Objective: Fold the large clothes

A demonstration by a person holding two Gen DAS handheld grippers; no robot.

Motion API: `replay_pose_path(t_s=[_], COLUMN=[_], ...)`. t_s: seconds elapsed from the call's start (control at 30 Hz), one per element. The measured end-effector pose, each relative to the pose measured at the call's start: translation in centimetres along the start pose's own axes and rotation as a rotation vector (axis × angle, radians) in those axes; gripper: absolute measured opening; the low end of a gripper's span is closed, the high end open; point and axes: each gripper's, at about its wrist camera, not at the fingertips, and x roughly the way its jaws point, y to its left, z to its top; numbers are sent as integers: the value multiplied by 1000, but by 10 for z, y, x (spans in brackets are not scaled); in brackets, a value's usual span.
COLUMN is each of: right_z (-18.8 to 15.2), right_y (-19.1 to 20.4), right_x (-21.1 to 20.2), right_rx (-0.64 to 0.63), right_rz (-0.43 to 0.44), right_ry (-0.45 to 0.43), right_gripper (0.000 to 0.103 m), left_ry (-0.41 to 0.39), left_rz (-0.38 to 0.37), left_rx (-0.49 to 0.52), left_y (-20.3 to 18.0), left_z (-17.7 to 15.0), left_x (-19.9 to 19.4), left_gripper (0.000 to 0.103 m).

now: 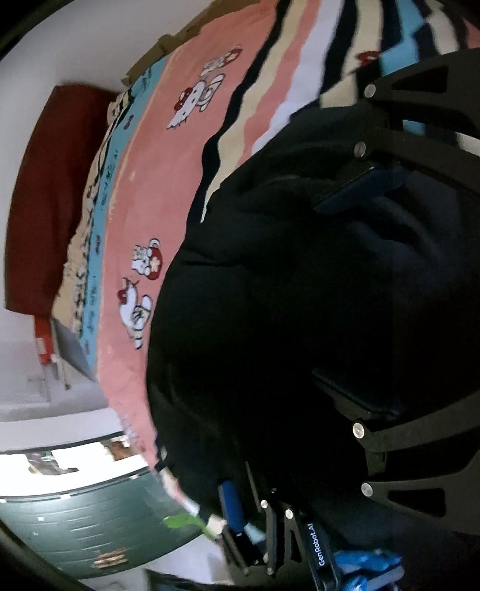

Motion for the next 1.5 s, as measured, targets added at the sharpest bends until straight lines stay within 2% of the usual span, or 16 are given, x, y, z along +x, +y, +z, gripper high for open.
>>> replay_pose_path(t_s=[0.07, 0.2, 0.33, 0.53, 0.6, 0.77, 0.9, 1.13, 1.23, 1.4, 1.5], right_z=[-18, -47, -73, -117, -135, -183, -215, -258, -265, -268, -272], right_y=[2, 2, -3, -14, -20, -38, -49, -64, -64, -61, -61], right_x=[-9, -24, -70, -146, -171, -213, -224, -216, -211, -192, -175], right_rx=[25, 79, 135, 167, 167, 167, 197, 270, 284, 320, 374], right_rz=[17, 14, 32, 3, -19, -110, -140, -141, -116, -39, 26], right_ry=[14, 53, 10, -50, -63, -48, -12, 49, 55, 74, 97], right_gripper=[83, 83, 83, 87, 91, 93, 95, 95, 96, 96, 96], left_ry=[35, 17, -42, -78, -61, -32, -4, 40, 53, 90, 113], left_rz=[20, 5, 43, 7, 6, 26, 53, 57, 13, -138, -233], left_rx=[8, -42, -27, -14, -44, -144, -234, -388, -424, -505, -592], left_y=[-4, -3, -7, 6, 21, 82, 133, 180, 184, 181, 182], left_z=[-14, -33, -49, -91, -109, -156, -193, -237, -244, -249, -256], left_x=[-3, -43, -93, -162, -177, -206, -219, -229, -227, -203, -182], left_gripper=[58, 57, 57, 57, 57, 60, 63, 63, 63, 63, 63])
